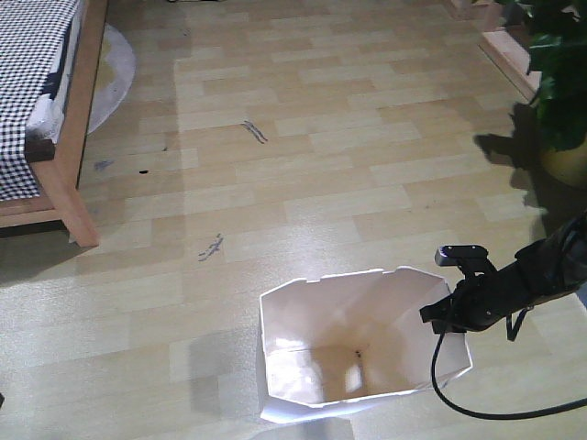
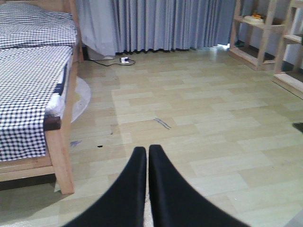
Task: Move trash bin to bedside with robot
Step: 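Hold the bin with the right gripper while the base turns toward the bed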
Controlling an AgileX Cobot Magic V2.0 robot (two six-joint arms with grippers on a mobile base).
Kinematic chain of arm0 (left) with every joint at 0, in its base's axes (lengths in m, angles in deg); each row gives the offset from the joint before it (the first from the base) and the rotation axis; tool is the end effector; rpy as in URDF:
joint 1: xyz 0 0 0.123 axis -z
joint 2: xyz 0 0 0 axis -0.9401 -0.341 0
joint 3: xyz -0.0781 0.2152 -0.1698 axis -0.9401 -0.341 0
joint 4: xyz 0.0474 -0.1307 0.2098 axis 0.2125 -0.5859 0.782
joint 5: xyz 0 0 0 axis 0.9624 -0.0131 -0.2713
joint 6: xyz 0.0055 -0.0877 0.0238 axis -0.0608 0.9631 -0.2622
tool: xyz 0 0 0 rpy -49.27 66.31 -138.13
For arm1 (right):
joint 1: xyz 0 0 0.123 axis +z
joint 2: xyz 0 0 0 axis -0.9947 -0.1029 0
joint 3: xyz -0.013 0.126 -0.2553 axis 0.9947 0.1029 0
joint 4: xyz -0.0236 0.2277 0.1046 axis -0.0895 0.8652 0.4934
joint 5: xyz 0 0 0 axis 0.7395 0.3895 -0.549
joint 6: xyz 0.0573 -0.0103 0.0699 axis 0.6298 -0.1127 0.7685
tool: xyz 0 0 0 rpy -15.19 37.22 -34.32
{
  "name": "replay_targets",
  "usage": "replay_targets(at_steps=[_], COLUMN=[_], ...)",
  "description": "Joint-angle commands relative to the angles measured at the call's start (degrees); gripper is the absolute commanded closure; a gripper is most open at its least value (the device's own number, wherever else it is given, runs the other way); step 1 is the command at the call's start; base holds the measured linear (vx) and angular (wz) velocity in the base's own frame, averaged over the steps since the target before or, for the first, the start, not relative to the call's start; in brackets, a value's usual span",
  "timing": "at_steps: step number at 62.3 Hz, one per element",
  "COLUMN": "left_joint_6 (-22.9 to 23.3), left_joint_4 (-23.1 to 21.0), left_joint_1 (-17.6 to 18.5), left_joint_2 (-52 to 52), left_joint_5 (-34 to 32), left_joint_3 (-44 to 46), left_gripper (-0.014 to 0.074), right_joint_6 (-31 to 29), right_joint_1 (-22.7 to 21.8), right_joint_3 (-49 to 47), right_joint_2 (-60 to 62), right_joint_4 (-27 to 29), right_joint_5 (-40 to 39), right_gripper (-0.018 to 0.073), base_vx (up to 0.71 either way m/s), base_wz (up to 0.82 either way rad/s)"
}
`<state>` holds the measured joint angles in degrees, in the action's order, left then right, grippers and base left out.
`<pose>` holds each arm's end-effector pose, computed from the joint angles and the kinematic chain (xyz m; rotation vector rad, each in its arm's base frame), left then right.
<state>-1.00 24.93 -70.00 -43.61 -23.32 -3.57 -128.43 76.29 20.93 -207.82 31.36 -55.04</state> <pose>0.0549 -0.0005 0.1812 -0.0255 1.7618 -0.0286 0.3109 -0.0102 -0.0363 -0.3134 2.9322 0.4973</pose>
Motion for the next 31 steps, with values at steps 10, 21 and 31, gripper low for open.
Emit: replay_targets(at_steps=[10, 21, 31], left_joint_6=[0.3, 0.3, 0.3], left_joint_4=[-0.2, -0.2, -0.2], left_joint_1=[0.1, 0.1, 0.1], left_joint_2=[0.8, 0.8, 0.8], left_joint_5=[-4.0, -4.0, -4.0], left_joint_3=[-1.1, -1.1, -1.1], left_gripper=[0.0603, 0.0603, 0.0603], right_joint_6=[0.2, 0.2, 0.2], right_joint_1=[-0.1, -0.1, -0.1], right_joint_3=[-0.9, -0.9, -0.9], right_joint_2=[4.3, 4.3, 4.3], right_joint_4=[2.1, 2.1, 2.1], right_joint_5=[9.2, 9.2, 9.2], right_gripper=[0.0566, 0.0566, 0.0566], base_vx=[0.18, 0.19, 0.2], base_wz=[0.15, 0.05, -0.02])
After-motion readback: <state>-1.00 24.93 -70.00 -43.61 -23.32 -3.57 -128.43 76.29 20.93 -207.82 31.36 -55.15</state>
